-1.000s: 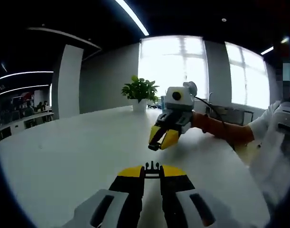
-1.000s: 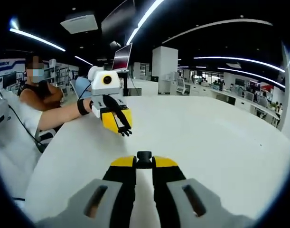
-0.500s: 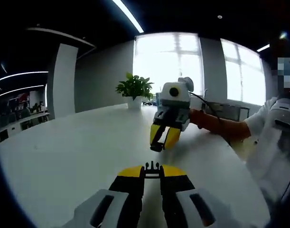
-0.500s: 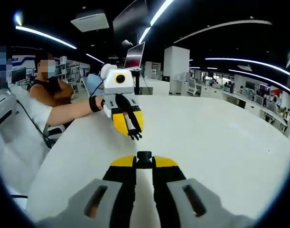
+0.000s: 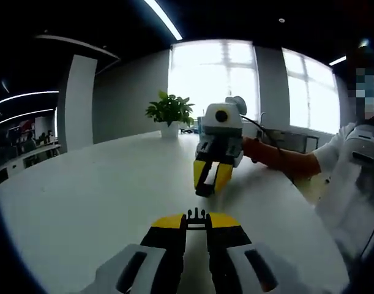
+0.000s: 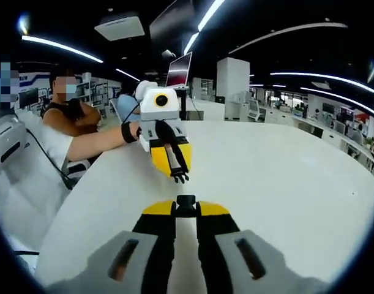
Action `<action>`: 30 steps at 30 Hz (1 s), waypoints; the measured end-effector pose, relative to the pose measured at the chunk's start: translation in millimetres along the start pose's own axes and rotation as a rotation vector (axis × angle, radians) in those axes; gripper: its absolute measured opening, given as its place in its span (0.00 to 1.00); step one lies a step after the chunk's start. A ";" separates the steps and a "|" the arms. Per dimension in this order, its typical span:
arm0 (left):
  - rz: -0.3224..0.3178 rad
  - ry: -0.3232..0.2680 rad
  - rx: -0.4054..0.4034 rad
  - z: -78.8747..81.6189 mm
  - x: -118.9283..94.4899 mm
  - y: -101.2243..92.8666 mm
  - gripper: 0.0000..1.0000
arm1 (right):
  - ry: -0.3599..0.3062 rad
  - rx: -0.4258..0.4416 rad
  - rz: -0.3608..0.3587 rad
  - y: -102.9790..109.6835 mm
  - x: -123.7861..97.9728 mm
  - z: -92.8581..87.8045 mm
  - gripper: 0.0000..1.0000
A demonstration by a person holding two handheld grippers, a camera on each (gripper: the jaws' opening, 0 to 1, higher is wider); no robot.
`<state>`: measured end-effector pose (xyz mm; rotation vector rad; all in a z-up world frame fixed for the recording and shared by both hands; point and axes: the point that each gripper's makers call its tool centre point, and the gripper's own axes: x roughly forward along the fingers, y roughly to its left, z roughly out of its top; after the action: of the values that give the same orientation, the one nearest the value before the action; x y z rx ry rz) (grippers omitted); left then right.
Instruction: Snap the two parts of the plastic buckle together until the buckle closes and remains connected.
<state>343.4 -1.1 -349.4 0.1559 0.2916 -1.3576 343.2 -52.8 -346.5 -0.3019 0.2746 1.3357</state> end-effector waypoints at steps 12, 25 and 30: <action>-0.077 0.026 0.018 -4.4 5.5 -10.9 0.12 | 0.013 -0.017 0.088 19.1 7.2 -2.8 0.11; -0.144 0.048 0.043 -10.1 13.2 -38.2 0.12 | 0.025 -0.039 0.159 35.2 11.5 -5.0 0.11; -0.149 0.044 0.045 -9.3 12.6 -38.0 0.12 | 0.049 -0.045 0.159 35.0 13.1 -9.7 0.11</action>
<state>307.5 -18.2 -359.8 0.2050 0.3146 -1.5110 311.5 -37.4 -362.3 -0.3562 0.3152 1.4946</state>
